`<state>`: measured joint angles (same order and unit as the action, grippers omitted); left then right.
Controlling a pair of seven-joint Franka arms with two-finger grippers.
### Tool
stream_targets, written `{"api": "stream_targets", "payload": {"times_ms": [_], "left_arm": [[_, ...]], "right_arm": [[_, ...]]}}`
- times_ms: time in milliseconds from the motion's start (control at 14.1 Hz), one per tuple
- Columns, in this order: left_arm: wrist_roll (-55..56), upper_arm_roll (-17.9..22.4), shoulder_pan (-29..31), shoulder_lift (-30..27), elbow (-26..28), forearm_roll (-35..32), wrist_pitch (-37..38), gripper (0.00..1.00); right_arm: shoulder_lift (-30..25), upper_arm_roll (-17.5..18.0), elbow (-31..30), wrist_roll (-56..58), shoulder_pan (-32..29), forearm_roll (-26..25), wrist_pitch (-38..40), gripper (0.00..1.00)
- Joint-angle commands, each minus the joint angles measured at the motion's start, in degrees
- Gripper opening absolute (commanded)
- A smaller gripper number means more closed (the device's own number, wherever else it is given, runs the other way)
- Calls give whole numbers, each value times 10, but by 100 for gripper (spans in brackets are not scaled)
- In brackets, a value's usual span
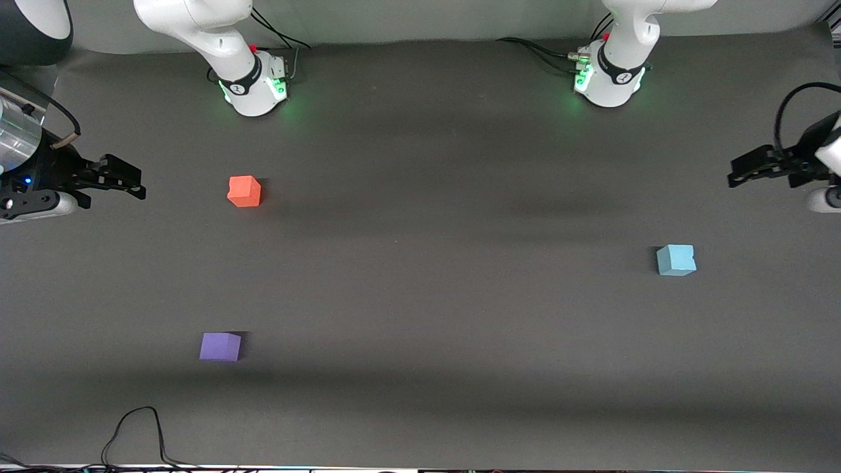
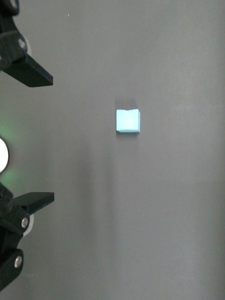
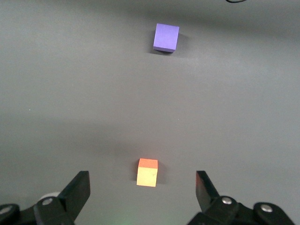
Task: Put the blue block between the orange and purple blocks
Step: 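Move the left gripper toward the light-blue block, then lower the left gripper and grasp the light-blue block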
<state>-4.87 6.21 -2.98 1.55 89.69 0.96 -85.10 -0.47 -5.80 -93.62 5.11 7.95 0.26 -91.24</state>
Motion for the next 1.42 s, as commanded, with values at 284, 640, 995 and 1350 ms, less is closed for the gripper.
{"api": "stream_targets", "payload": {"times_ms": [284,640,995,1350], "left_arm": [[-76,39,7,-62,115,-24,-58,100],[-76,40,9,-52,295,-25,-295,100],[-76,39,3,66,394,-24,-545,100],[-76,38,8,180,393,-24,-664,100]], "right_arm": [[3,-4,7,7,6,3,7,100],[3,-4,6,7,6,3,8,100],[3,-4,7,8,6,3,23,100],[6,-4,7,8,6,3,22,100]]}}
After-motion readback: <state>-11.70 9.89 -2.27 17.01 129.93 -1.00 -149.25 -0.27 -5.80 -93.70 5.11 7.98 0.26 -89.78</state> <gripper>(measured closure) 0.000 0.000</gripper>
